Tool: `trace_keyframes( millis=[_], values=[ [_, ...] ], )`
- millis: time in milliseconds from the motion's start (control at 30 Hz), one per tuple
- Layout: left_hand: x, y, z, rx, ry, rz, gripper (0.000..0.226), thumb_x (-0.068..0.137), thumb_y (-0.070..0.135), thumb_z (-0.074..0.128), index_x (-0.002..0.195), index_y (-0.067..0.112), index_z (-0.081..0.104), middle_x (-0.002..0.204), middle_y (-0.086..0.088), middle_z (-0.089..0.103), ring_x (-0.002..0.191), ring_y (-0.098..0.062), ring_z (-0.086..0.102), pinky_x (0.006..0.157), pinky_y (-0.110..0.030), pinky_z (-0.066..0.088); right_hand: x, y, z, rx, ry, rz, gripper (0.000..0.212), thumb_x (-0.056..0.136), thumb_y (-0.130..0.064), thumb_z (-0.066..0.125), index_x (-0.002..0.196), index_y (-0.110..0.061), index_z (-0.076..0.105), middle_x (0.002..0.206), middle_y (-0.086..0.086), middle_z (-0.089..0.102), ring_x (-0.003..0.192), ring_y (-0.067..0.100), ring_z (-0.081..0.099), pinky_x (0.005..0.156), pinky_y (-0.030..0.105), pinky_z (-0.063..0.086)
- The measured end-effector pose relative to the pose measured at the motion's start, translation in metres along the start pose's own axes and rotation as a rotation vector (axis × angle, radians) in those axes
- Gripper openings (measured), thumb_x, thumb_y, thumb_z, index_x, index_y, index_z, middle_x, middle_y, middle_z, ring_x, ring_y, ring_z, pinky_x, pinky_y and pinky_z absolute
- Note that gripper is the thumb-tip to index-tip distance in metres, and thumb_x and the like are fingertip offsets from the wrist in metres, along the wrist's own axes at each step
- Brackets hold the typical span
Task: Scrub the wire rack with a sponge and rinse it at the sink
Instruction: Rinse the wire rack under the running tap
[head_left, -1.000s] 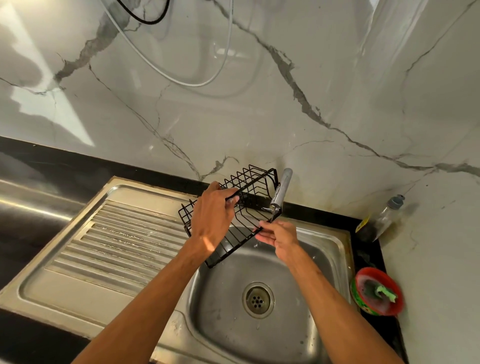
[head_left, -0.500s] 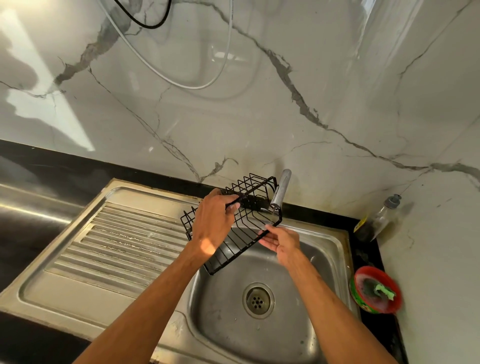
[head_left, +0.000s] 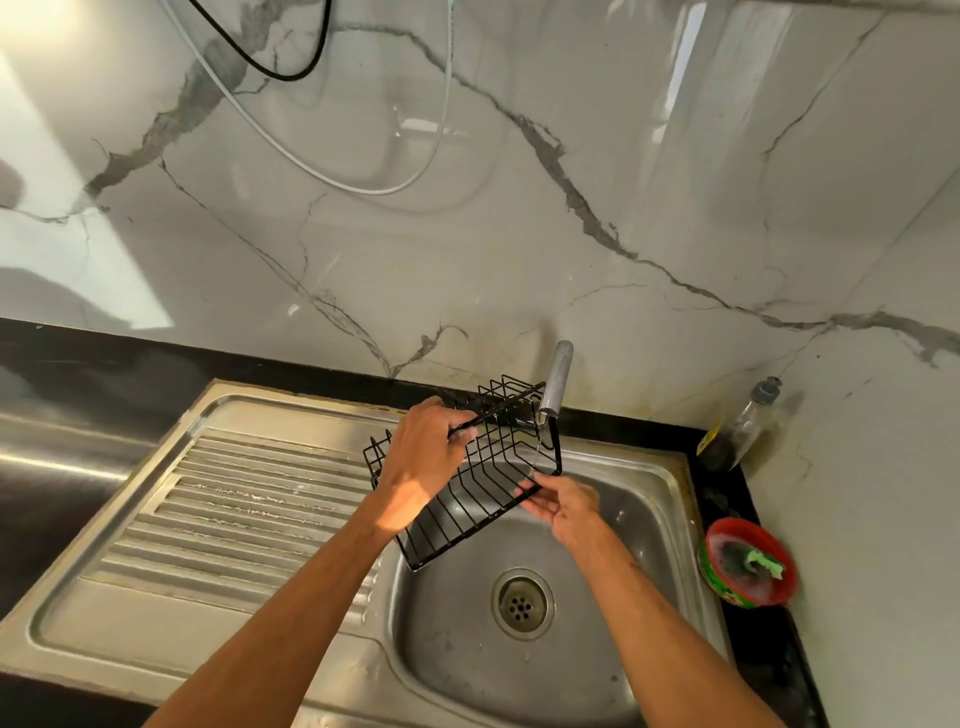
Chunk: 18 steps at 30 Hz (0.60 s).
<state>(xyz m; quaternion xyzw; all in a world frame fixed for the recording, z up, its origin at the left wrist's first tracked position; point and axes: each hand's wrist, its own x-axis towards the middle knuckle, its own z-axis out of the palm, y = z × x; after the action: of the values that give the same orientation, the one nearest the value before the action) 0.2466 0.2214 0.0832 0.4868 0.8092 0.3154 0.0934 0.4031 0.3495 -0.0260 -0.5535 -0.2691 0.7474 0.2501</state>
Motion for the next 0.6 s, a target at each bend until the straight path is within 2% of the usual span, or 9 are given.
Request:
trace_keyframes(
  millis=[67,167,233,300,367,433,467,533,600],
  values=[
    [0.001,-0.002,0.0,-0.006,-0.029,0.0,0.034,0.095,0.031,0.066,0.128,0.019,0.069,0.12,-0.005,0.07,0.116,-0.02,0.064,0.11,-0.038,0.043,-0.002,0.003,-0.002,0.004,0.006,-0.002,0.023,0.083,0.006,0.071,0.106,0.01,0.067,0.089,0.026,0.073,0.081,0.038,0.074,0.069,0.044,0.063],
    [0.003,-0.002,0.0,-0.059,-0.05,-0.014,0.034,0.095,0.03,0.067,0.126,0.017,0.07,0.116,-0.007,0.069,0.1,-0.019,0.067,0.102,-0.026,0.044,-0.007,0.005,-0.008,0.015,0.013,-0.012,0.025,0.086,0.004,0.069,0.11,0.01,0.065,0.092,0.026,0.074,0.087,0.039,0.073,0.073,0.046,0.062],
    [0.003,-0.003,0.0,-0.104,-0.048,-0.024,0.032,0.094,0.029,0.069,0.123,0.015,0.072,0.115,-0.006,0.071,0.095,-0.014,0.066,0.104,-0.028,0.045,-0.01,0.005,-0.008,0.015,0.027,-0.047,0.026,0.09,0.002,0.067,0.114,0.007,0.061,0.1,0.027,0.072,0.093,0.041,0.072,0.071,0.049,0.061],
    [0.002,-0.007,0.003,-0.148,-0.043,-0.042,0.03,0.093,0.027,0.071,0.12,0.014,0.073,0.116,-0.005,0.073,0.092,-0.01,0.063,0.106,-0.027,0.041,-0.014,0.003,-0.004,-0.018,0.028,-0.075,0.025,0.095,-0.002,0.06,0.12,-0.002,0.055,0.111,0.026,0.067,0.097,0.044,0.07,0.075,0.057,0.059],
    [-0.002,-0.009,0.008,-0.182,-0.058,-0.078,0.029,0.093,0.026,0.072,0.119,0.012,0.073,0.121,-0.005,0.073,0.1,-0.008,0.065,0.1,-0.022,0.04,-0.016,0.003,-0.002,-0.053,0.032,-0.091,0.023,0.1,-0.002,0.051,0.123,-0.008,0.049,0.117,0.023,0.064,0.096,0.044,0.07,0.076,0.06,0.058],
    [-0.001,-0.013,0.012,-0.217,-0.072,-0.119,0.03,0.093,0.028,0.071,0.118,0.012,0.073,0.125,-0.004,0.071,0.115,-0.016,0.066,0.103,-0.025,0.041,-0.018,0.002,-0.002,-0.079,0.05,-0.128,0.02,0.103,-0.002,0.042,0.122,-0.01,0.046,0.116,0.023,0.066,0.089,0.043,0.072,0.068,0.055,0.061],
    [0.0,-0.015,0.012,-0.217,-0.085,-0.12,0.031,0.093,0.03,0.071,0.119,0.013,0.073,0.126,-0.004,0.071,0.116,-0.02,0.067,0.104,-0.028,0.043,-0.018,0.003,-0.004,-0.087,0.062,-0.145,0.019,0.104,-0.002,0.04,0.121,-0.01,0.046,0.115,0.023,0.066,0.086,0.043,0.073,0.063,0.052,0.061],
    [0.004,-0.016,0.008,-0.176,-0.133,-0.075,0.035,0.094,0.037,0.069,0.123,0.017,0.071,0.126,-0.005,0.071,0.105,-0.023,0.07,0.101,-0.032,0.049,-0.018,0.004,-0.005,-0.08,0.098,-0.157,0.018,0.105,-0.003,0.037,0.12,-0.009,0.046,0.113,0.024,0.066,0.082,0.044,0.073,0.061,0.052,0.061],
    [0.01,-0.019,0.001,-0.152,-0.196,-0.025,0.04,0.093,0.043,0.069,0.128,0.024,0.068,0.124,-0.003,0.07,0.086,-0.015,0.067,0.087,-0.029,0.052,-0.016,0.007,-0.005,-0.041,0.129,-0.138,0.02,0.105,-0.002,0.037,0.121,-0.009,0.046,0.112,0.025,0.064,0.08,0.045,0.073,0.064,0.056,0.061]
  ],
)
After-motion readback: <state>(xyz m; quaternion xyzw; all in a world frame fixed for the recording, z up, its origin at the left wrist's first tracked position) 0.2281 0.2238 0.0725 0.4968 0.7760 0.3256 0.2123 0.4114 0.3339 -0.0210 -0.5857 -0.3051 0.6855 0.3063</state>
